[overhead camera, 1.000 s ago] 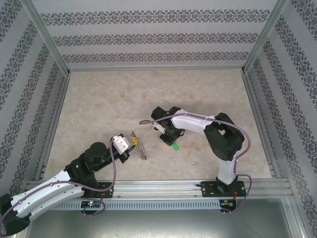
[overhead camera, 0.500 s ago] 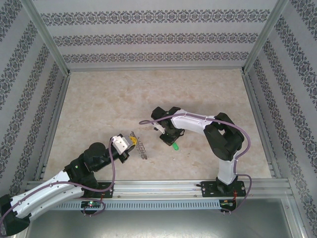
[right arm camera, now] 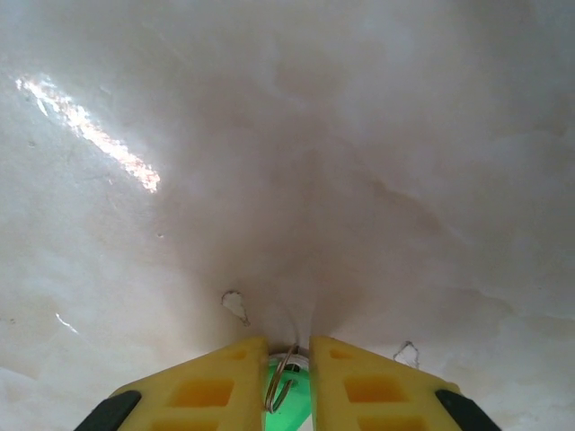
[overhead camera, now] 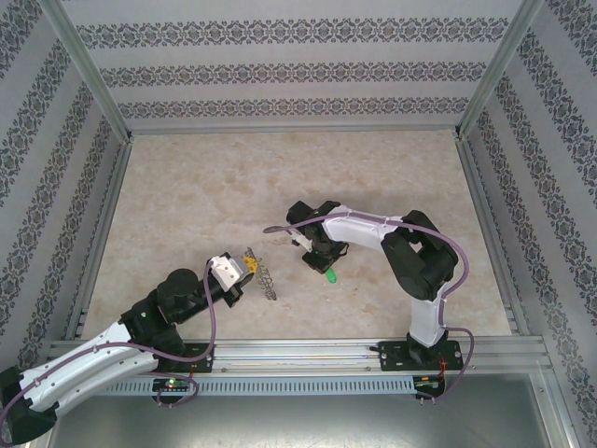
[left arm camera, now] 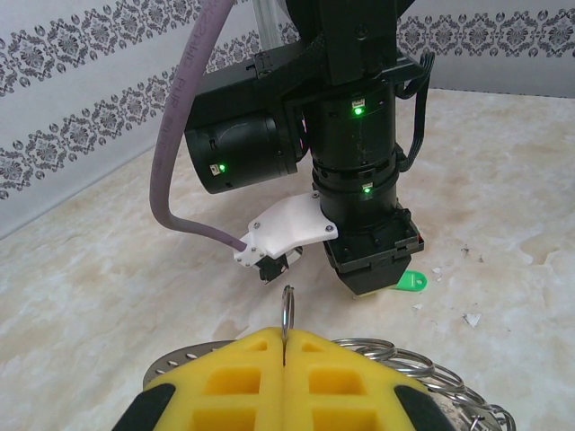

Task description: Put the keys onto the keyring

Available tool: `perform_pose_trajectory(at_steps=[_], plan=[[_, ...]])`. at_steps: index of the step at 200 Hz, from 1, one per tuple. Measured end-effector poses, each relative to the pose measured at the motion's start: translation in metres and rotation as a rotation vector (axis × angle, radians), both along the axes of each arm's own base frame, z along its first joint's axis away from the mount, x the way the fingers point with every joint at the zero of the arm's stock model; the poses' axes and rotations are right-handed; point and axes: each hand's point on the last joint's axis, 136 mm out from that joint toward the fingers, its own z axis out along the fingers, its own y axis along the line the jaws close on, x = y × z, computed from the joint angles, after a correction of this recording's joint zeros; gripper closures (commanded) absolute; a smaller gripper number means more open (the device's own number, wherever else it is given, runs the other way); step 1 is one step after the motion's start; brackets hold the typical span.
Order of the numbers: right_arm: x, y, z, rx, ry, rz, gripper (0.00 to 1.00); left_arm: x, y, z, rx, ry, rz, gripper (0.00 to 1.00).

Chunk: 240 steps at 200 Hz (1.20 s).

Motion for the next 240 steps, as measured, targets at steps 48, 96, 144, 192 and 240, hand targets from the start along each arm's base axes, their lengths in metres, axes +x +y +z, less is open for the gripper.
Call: perform_pose_trajectory(at_steps=[48, 96, 144, 192, 240], plan=[[0.0011, 0.0014, 0.0002, 0.006, -0.004, 0.000, 0.82, -0.0001, 0.0000, -0.0010, 0.001, 0.001, 0.000, 1.00], [0.0015, 0.0030, 0.0030, 0.020, -0.010, -0.002, 0.84, -0.0001, 0.0001, -0.0028, 0.004, 0.004, 0.000, 1.00], [0.0011, 0.0009, 0.0039, 0.024, -0.007, -0.008, 0.85, -0.0001, 0.0001, -0.0031, 0.005, 0.004, 0.000, 1.00], [-0.0018, -0.0031, 0.0002, 0.020, 0.008, -0.018, 0.91, -0.0001, 0.0001, -0.0031, 0.005, 0.004, 0.000, 1.00], [-0.0007, -0.0019, 0.0061, 0.034, -0.006, -0.018, 0.89, -0.0001, 0.0001, -0.0031, 0.005, 0.004, 0.000, 1.00]])
